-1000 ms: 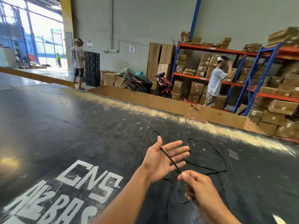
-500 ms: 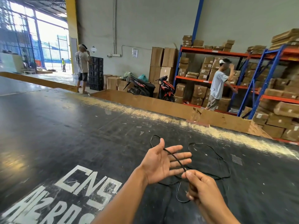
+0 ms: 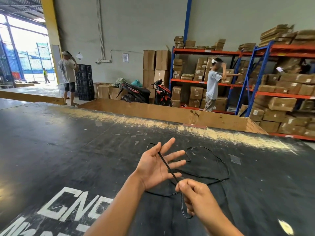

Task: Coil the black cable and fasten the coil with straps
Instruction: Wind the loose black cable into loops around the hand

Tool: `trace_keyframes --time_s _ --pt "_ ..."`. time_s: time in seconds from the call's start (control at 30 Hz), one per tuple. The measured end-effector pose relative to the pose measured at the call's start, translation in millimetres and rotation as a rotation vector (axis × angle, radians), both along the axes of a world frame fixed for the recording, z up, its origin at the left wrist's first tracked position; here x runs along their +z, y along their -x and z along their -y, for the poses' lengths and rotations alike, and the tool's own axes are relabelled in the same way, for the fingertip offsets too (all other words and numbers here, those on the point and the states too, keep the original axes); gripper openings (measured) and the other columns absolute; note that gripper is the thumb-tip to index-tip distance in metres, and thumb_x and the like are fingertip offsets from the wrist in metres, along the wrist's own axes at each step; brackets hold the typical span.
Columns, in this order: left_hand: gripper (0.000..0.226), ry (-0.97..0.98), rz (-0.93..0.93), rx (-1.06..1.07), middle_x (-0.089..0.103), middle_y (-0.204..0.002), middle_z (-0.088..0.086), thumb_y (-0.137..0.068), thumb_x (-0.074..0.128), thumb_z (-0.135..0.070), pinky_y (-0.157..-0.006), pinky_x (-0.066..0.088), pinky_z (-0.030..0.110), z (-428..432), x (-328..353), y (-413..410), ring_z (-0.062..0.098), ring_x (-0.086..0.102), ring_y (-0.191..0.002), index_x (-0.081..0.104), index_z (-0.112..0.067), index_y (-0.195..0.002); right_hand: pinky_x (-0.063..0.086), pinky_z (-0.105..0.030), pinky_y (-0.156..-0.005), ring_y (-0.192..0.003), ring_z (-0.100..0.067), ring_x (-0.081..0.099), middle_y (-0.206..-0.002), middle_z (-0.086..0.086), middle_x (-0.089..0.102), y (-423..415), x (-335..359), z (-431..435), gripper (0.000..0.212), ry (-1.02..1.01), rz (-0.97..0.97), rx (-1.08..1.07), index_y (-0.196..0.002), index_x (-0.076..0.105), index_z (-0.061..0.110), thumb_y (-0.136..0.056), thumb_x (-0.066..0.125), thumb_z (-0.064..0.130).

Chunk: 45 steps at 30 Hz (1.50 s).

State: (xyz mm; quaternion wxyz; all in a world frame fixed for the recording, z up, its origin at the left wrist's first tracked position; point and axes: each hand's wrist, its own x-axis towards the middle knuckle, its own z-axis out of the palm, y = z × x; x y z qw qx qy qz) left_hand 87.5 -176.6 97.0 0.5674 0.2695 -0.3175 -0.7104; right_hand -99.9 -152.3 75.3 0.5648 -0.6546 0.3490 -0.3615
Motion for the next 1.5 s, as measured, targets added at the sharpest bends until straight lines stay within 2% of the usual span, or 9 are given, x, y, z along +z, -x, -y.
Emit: trace_keyframes --time_s 0.27,0.43,0.67,0.77,0.9,1.03,1.2,1.37,1.5 --pt "0.052 0.144 -0.199 -0.133 0.042 -0.15 0.028 -0.101 0.024 -0.053 -0.108 0.017 0.078 -8.3 16.8 -6.7 0.053 0.038 -0.136 0.045 -0.036 -0.145 0.029 -0.014 -0.045 -0.042 0.0 0.036 -0.045 0.012 0.046 15.1 -8.9 6.5 0.033 0.211 -0.212 0.015 -0.069 0.065 0.021 -0.099 0.051 0.017" --pt "0.052 0.188 -0.127 -0.279 0.028 -0.152 0.038 -0.101 0.02 -0.058 -0.108 0.013 0.079 -30.9 29.5 -20.8 0.058 0.025 -0.14 0.035 -0.044 -0.148 0.029 -0.025 -0.05 -0.051 -0.008 0.034 -0.054 0.006 0.044 23.7 -17.1 15.0 0.026 0.321 -0.34 0.087 -0.074 0.063 0.023 -0.098 0.053 0.025" --pt "0.052 0.167 0.02 -0.392 0.021 -0.151 0.043 -0.098 0.016 -0.063 -0.108 0.022 0.069 -67.0 36.8 -40.6 0.062 0.017 -0.14 0.026 -0.051 -0.149 0.046 -0.03 -0.069 -0.069 -0.006 0.059 -0.073 0.006 0.07 41.0 -12.4 50.3 0.023 0.514 -0.714 0.009 -0.074 0.062 0.031 -0.096 0.053 0.029" --pt "0.053 0.168 0.051 -0.416 0.022 -0.149 0.044 -0.097 0.016 -0.064 -0.108 0.027 0.065 -78.5 39.3 -39.3 0.065 0.015 -0.139 0.026 -0.052 -0.148 0.047 -0.022 -0.07 -0.076 0.0 0.063 -0.073 0.018 0.069 41.3 3.7 69.6 0.029 0.488 -0.715 -0.052 -0.07 0.064 0.03 -0.096 0.055 0.022" --pt "0.057 0.105 0.164 -0.442 0.036 -0.146 0.042 -0.094 0.02 -0.068 -0.103 0.034 0.059 -86.9 27.8 -23.5 0.063 0.021 -0.138 0.03 -0.051 -0.147 0.037 -0.008 -0.053 -0.057 0.016 0.057 -0.055 0.03 0.061 22.3 44.7 84.1 0.027 0.57 -0.664 -0.108 -0.071 0.068 0.02 -0.096 0.058 0.023" --pt "0.057 -0.005 0.243 -0.403 0.051 -0.132 0.032 -0.094 0.022 -0.068 -0.097 0.038 0.057 -88.8 12.0 -13.9 0.047 0.043 -0.126 0.038 -0.048 -0.145 0.035 -0.022 -0.046 -0.046 0.008 0.054 -0.05 0.021 0.062 0.7 94.8 80.5 0.026 0.712 -0.654 -0.102 -0.069 0.069 0.022 -0.092 0.065 0.033" --pt "0.056 -0.111 0.272 -0.301 0.045 -0.128 0.032 -0.091 0.03 -0.067 -0.09 0.04 0.056 -84.1 4.0 -18.7 0.044 0.046 -0.116 0.049 -0.045 -0.14 0.05 -0.038 -0.051 -0.056 -0.016 0.065 -0.073 0.007 0.076 -18.7 125.6 59.0 0.028 0.88 -0.689 -0.062 -0.064 0.065 0.025 -0.09 0.064 0.035" --pt "0.052 -0.131 0.211 -0.138 0.052 -0.128 0.035 -0.091 0.033 -0.067 -0.083 0.049 0.06 -76.0 4.0 -34.3 0.047 0.061 -0.103 0.046 -0.052 -0.139 0.031 -0.021 -0.042 -0.039 -0.004 0.046 -0.048 0.015 0.057 -25.9 124.4 35.6 0.021 0.875 -0.612 -0.035 -0.074 0.073 0.02 -0.09 0.067 0.033" --pt "0.05 -0.06 0.105 0.003 0.042 -0.141 0.041 -0.093 0.029 -0.068 -0.091 0.044 0.068 -69.0 17.9 -53.9 0.056 0.056 -0.116 0.04 -0.056 -0.14 0.033 -0.011 -0.041 -0.037 0.002 0.048 -0.044 0.018 0.058 -21.9 105.8 8.1 0.025 0.636 -0.558 0.119 -0.087 0.075 0.018 -0.097 0.052 0.023"
